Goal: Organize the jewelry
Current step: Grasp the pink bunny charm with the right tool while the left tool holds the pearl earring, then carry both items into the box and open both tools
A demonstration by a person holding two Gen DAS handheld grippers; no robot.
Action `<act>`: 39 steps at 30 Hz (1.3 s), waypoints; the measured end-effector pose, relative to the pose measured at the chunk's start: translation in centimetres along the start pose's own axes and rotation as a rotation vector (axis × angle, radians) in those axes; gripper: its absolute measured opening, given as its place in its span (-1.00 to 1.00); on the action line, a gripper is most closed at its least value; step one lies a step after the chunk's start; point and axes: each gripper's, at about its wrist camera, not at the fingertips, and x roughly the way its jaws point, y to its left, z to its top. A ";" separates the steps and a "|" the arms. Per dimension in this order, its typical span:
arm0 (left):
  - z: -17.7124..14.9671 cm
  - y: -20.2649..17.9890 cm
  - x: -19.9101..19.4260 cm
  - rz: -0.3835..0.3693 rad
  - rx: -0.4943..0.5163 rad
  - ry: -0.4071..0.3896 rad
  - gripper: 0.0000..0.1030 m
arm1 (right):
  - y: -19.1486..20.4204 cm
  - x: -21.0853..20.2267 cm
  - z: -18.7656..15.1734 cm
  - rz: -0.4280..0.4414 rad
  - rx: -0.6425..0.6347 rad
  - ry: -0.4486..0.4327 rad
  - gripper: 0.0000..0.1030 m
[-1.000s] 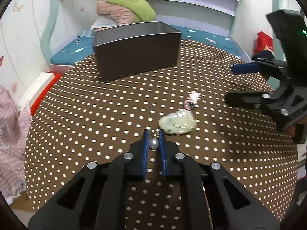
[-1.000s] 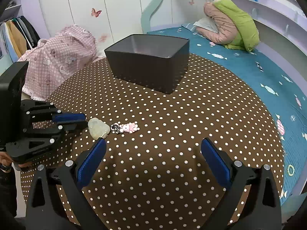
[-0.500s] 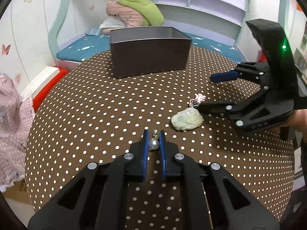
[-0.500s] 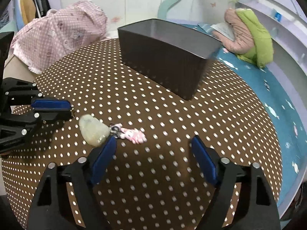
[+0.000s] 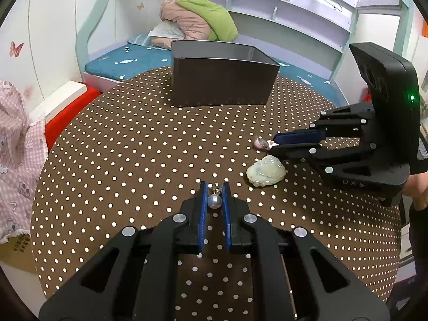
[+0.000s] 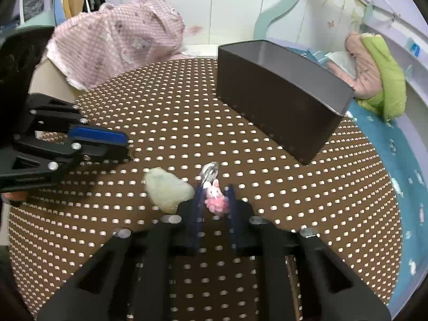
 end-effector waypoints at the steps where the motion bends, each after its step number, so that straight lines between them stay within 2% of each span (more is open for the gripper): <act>1: 0.0 0.0 -0.1 -0.001 -0.003 -0.002 -0.79 | 0.0 -0.1 0.0 0.001 0.006 -0.001 -0.73; 12: -0.6 -0.2 -1.8 0.004 -0.029 -0.025 -0.79 | -1.5 -2.2 -1.2 0.010 0.079 -0.033 -0.73; 21: 2.3 -0.3 -4.4 0.012 -0.050 -0.100 -0.79 | -2.1 -6.3 2.0 0.000 0.080 -0.131 -0.73; 26: 6.1 -0.3 -6.2 0.025 -0.071 -0.164 -0.79 | -3.4 -9.2 4.8 -0.030 0.081 -0.204 -0.73; 30: 10.9 0.0 -7.1 0.018 -0.076 -0.207 -0.79 | -5.3 -10.6 7.8 -0.048 0.104 -0.244 -0.73; 33: 14.4 -0.1 -6.7 0.023 -0.079 -0.208 -0.79 | -6.9 -10.5 10.1 -0.065 0.133 -0.244 -0.73; 39: 19.5 -0.4 -5.0 0.024 -0.082 -0.194 -0.79 | -8.9 -9.7 12.3 -0.068 0.167 -0.237 -0.73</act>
